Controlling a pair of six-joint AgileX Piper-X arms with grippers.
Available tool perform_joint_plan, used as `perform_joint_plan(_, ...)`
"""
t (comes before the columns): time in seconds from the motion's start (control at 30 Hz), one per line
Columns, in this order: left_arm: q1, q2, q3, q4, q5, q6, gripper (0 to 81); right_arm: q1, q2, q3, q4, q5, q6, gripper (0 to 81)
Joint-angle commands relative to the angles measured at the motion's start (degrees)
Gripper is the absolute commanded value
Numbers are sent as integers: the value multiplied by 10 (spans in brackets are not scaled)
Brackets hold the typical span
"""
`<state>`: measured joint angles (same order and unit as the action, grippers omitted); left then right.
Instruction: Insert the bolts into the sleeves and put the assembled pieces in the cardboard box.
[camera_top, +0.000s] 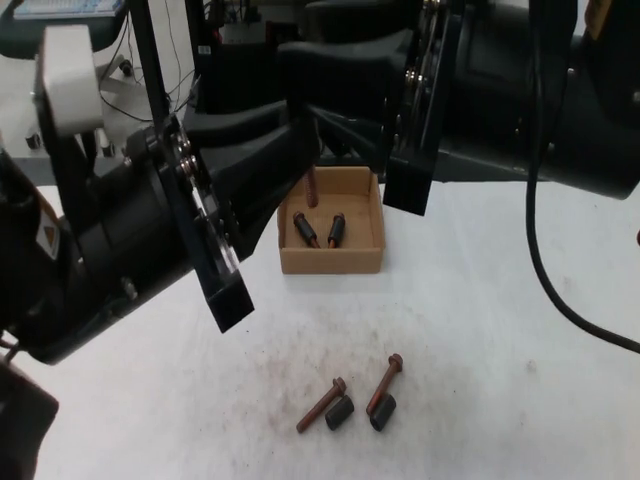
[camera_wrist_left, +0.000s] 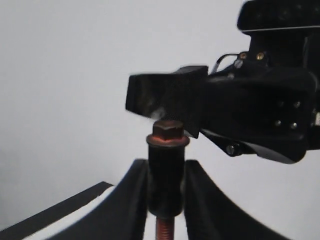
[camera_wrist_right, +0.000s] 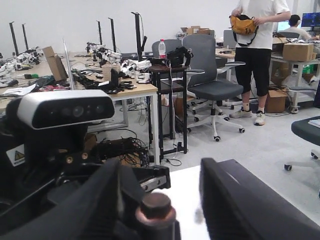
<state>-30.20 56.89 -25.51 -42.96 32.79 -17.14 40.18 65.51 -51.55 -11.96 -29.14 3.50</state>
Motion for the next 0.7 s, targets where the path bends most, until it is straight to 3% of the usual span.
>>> perform_joint_plan(0.0,2,-6,-4,-1,-10,0,2,-2,-4,-1,-2,0,-1,471)
perform_joint_plan(0.33,29,-6,-4,8,-10,0,2,-2,-4,-1,-14,30,-7,471)
perform_joint_plan(0.53,42,-6,-4,30,-10,8,2,-2,-5,-1,-90,37,-7,467)
perform_joint_plan(0.6,46,-6,-4,46,-10,19,2,-2,-7,-1,-104,37,-7,427)
perform_joint_plan(0.67,51,-5,-4,65,-10,19,2,-2,-11,-1,-109,37,-7,307)
